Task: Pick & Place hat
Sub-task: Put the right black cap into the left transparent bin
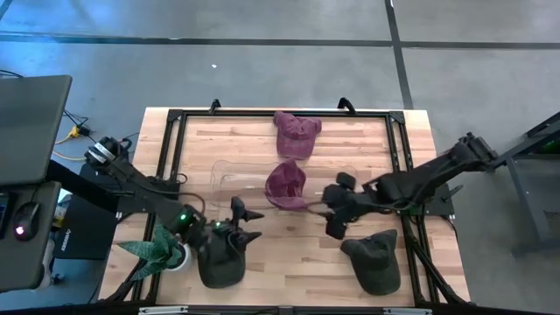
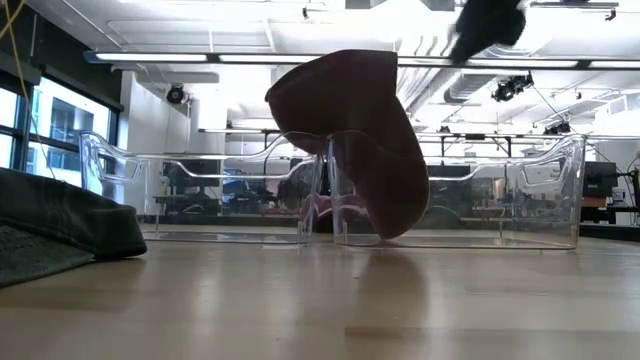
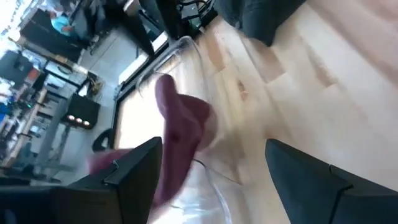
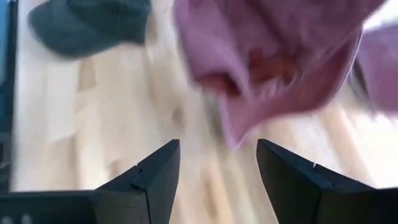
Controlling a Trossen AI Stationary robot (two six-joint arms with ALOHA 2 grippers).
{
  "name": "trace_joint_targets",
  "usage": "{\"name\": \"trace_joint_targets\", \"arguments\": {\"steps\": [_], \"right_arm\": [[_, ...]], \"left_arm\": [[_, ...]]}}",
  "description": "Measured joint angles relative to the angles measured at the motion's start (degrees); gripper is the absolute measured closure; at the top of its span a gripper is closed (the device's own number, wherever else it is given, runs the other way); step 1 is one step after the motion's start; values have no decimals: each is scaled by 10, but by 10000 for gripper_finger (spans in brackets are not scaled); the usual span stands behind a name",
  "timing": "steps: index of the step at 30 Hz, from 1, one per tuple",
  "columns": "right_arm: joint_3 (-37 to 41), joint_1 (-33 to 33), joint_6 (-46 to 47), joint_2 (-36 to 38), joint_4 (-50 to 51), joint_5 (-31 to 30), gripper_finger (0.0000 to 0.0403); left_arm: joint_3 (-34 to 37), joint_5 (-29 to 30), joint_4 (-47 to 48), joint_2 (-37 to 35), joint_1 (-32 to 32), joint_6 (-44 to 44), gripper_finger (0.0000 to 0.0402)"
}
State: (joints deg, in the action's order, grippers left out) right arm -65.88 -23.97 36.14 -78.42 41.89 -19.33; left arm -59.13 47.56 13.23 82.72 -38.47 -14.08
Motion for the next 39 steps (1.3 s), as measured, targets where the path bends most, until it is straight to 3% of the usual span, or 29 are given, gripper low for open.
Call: {"name": "trace_joint_targets", "arguments": {"steps": [3,9,14,19,23,27,30,33,38,39], "right_arm": [[-38,-52,92,0,71,8,209],[-40,-163,317,0,132,50,232],[6,-241,483,0,164,83,249],[82,-247,656,6,247,117,256],[181,-217,641,28,176,215,231],[281,-182,573,56,27,273,185],[331,-165,547,61,-51,317,177],[349,-161,534,61,-72,314,220],[311,-167,503,61,-39,283,372],[292,-168,493,61,-32,273,386]], "left_arm": [[4,-3,5,0,-16,63,125],[64,-34,-104,1,-16,103,125],[97,-35,-162,1,-12,102,125],[105,-53,-197,1,7,100,125],[105,-85,-207,1,17,93,125],[105,-118,-207,1,29,94,124],[105,-125,-207,1,30,94,124],[105,-125,-207,1,29,92,124],[105,-126,-208,1,30,82,124],[105,-126,-208,1,30,81,124]]}}
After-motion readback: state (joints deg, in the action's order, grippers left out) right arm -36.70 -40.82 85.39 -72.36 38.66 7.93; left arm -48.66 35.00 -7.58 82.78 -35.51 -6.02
